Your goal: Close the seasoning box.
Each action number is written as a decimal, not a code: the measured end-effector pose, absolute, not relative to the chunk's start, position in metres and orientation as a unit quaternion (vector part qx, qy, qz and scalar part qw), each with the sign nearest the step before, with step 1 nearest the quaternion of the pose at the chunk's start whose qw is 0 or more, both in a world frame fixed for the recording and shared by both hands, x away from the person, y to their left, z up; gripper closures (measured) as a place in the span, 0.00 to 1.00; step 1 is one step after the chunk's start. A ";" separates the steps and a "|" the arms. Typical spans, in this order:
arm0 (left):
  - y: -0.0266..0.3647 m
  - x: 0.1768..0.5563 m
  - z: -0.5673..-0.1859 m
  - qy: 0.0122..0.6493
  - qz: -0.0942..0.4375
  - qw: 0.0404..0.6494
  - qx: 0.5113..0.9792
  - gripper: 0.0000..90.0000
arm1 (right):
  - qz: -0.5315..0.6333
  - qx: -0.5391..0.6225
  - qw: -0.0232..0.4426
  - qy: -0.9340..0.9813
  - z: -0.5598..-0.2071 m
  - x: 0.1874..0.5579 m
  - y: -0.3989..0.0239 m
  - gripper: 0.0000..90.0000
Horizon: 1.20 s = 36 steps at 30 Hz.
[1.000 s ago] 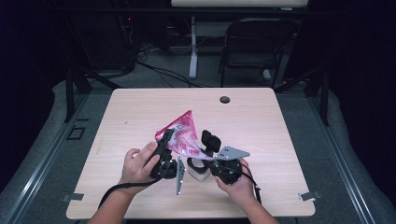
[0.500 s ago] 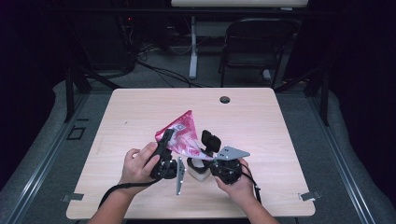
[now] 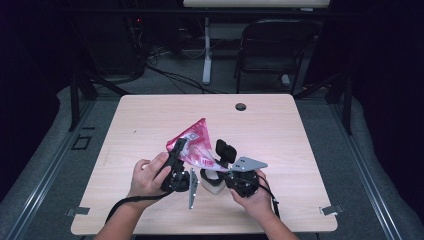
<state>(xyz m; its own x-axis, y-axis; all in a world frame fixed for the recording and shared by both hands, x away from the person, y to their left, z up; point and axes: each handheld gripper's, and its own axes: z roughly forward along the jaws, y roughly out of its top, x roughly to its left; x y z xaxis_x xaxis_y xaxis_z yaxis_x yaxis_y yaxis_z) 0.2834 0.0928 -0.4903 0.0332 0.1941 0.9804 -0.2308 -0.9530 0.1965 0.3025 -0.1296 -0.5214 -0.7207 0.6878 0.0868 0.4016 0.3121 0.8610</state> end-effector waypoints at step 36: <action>0.098 0.288 -0.493 0.010 0.675 0.164 0.719 0.75 | 0.476 0.340 0.153 0.796 -0.518 0.302 -0.130 1.00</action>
